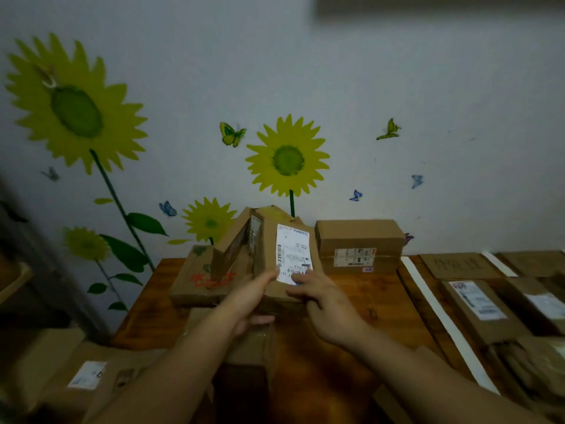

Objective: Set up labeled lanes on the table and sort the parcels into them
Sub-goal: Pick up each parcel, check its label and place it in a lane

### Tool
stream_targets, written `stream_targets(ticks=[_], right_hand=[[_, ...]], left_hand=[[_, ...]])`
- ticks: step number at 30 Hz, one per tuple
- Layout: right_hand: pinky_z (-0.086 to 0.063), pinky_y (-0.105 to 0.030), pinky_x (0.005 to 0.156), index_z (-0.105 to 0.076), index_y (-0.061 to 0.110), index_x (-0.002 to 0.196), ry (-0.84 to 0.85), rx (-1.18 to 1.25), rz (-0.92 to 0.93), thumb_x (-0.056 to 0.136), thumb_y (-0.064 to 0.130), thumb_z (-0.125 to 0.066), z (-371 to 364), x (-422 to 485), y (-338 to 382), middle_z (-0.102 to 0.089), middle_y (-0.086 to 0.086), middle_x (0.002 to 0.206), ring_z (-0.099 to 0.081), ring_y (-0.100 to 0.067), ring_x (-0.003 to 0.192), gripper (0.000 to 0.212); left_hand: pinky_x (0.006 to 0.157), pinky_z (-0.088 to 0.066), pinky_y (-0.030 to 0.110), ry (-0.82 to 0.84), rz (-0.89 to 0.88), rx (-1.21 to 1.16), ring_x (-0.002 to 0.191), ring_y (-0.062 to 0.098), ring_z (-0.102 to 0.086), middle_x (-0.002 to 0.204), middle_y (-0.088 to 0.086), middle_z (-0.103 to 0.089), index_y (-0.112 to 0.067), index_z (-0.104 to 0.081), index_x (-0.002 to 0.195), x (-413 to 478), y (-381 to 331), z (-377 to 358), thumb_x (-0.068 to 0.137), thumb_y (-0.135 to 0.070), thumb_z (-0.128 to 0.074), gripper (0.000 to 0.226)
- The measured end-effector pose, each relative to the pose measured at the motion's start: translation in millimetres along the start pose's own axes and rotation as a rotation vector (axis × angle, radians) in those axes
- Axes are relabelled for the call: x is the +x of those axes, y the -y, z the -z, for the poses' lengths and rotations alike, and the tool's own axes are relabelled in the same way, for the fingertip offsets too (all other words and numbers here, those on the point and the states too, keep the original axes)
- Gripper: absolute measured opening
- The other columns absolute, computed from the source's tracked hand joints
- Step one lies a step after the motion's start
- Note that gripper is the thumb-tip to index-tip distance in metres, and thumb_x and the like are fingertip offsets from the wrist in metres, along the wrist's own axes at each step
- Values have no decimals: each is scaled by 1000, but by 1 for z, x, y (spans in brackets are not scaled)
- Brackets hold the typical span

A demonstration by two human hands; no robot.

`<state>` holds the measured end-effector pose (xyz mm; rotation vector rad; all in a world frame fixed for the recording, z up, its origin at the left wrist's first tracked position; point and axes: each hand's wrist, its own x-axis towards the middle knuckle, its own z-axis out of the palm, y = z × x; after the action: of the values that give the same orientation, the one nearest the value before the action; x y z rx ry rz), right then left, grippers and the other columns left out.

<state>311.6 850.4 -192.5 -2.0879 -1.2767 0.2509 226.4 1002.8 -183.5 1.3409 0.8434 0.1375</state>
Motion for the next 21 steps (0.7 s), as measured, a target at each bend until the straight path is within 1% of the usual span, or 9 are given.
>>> stream_targets(ticks=[3,4,5,7,10,13,15,17,21], right_hand=[[-31,-21,112,-51,30,133,-237,100,-96,95,14,-52,-2,-18,20,-30,13,150,-20,2,133,41],[-36,-20,108,-43,32,139,-321,165,-146,94,20,-55,0,-22,24,-26,13,151,-20,-1,135,48],[-38,-27,109,-34,33,143,-374,219,-187,92,25,-59,4,-26,30,-23,10,152,-23,-6,137,58],[-41,-43,107,-21,34,148,-386,381,-308,88,29,-64,17,-30,39,-28,3,151,-35,-18,134,74],[-54,-40,89,-10,35,151,-371,818,-368,90,22,-64,46,-32,46,-48,-7,140,-59,-24,113,83],[-57,-50,82,-20,39,146,-441,934,-334,88,20,-65,75,-35,43,-55,-8,131,-67,-29,100,76],[-58,-49,77,-40,33,128,-515,977,-341,89,18,-63,89,-40,43,-60,-9,119,-68,-30,94,48],[-58,-44,72,-43,31,111,-583,1010,-387,90,20,-61,100,-48,37,-63,-11,110,-69,-29,90,29],[-55,-29,60,-40,19,120,-541,879,-460,89,28,-61,120,-78,10,-63,-10,105,-68,-23,86,39]], left_hand=[[79,-54,39,44,-92,-56,91,18,-65,100,2,-69,-22,-58,113,-23,0,3,91,-26,-58,22],[77,-53,39,65,-126,-91,90,19,-65,100,3,-69,-20,-57,115,-29,0,4,92,-19,-56,23],[75,-53,40,90,-161,-128,90,22,-65,102,5,-69,-17,-55,119,-35,1,4,92,-14,-55,28],[72,-54,39,125,-231,-171,94,26,-65,110,10,-67,-18,-48,127,-47,0,3,90,-5,-53,40],[68,-52,37,201,-269,-131,94,28,-63,114,13,-60,-23,-41,128,-62,-5,5,86,0,-53,49],[71,-51,37,302,-259,-23,92,28,-62,113,14,-62,-22,-49,126,-74,-21,6,77,-8,-60,53],[69,-53,37,258,-279,-33,89,25,-62,110,13,-62,-23,-53,121,-81,-32,0,87,-7,-56,38],[65,-54,34,201,-314,-62,89,23,-64,109,12,-62,-20,-52,120,-85,-39,-11,90,-7,-56,33],[77,-52,38,-5,-419,-198,88,23,-65,105,10,-64,-12,-48,120,-85,-43,-53,88,-10,-63,35]])
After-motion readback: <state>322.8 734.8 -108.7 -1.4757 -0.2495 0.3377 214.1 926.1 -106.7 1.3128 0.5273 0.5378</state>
